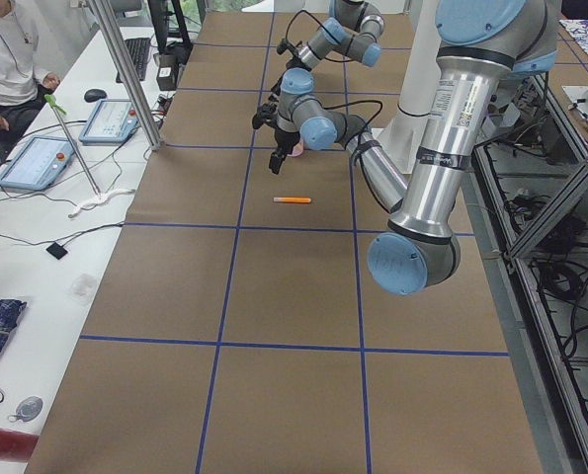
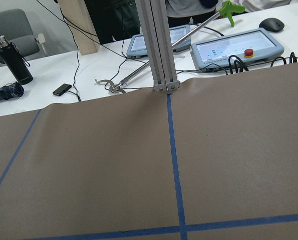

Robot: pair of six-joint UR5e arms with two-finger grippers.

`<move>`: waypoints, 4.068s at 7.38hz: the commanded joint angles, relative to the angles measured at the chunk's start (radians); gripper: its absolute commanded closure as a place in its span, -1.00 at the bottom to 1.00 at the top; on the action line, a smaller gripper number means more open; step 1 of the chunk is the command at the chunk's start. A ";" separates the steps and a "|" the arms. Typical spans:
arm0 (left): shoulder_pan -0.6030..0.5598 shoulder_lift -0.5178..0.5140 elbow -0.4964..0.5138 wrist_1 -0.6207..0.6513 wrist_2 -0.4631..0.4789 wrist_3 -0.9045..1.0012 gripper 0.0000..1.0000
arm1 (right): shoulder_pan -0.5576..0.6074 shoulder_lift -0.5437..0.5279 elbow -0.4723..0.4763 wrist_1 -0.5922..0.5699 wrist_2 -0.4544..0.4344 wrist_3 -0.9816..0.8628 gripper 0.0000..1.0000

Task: Collect pens into pen holder
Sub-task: 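Withdraw the right gripper while the left gripper descends toward the orange marker, then close the left gripper on the orange marker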

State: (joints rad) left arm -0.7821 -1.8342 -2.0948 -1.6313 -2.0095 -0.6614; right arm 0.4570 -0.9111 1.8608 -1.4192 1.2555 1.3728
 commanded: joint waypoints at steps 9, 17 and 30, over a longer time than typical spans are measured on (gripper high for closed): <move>0.139 -0.195 0.470 -0.196 0.077 -0.374 -0.82 | 0.422 -0.203 0.052 -0.195 0.777 -0.526 -1.00; 0.138 -0.166 0.461 -0.208 0.080 -0.377 -0.26 | 0.419 -0.201 0.049 -0.195 0.769 -0.526 -1.00; 0.170 -0.151 0.460 -0.208 0.115 -0.416 0.24 | 0.420 -0.207 0.051 -0.195 0.768 -0.526 -1.00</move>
State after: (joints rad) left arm -0.6159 -1.9859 -1.6352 -1.8393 -1.8968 -1.0747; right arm 0.8774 -1.1180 1.9113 -1.6137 2.0233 0.8468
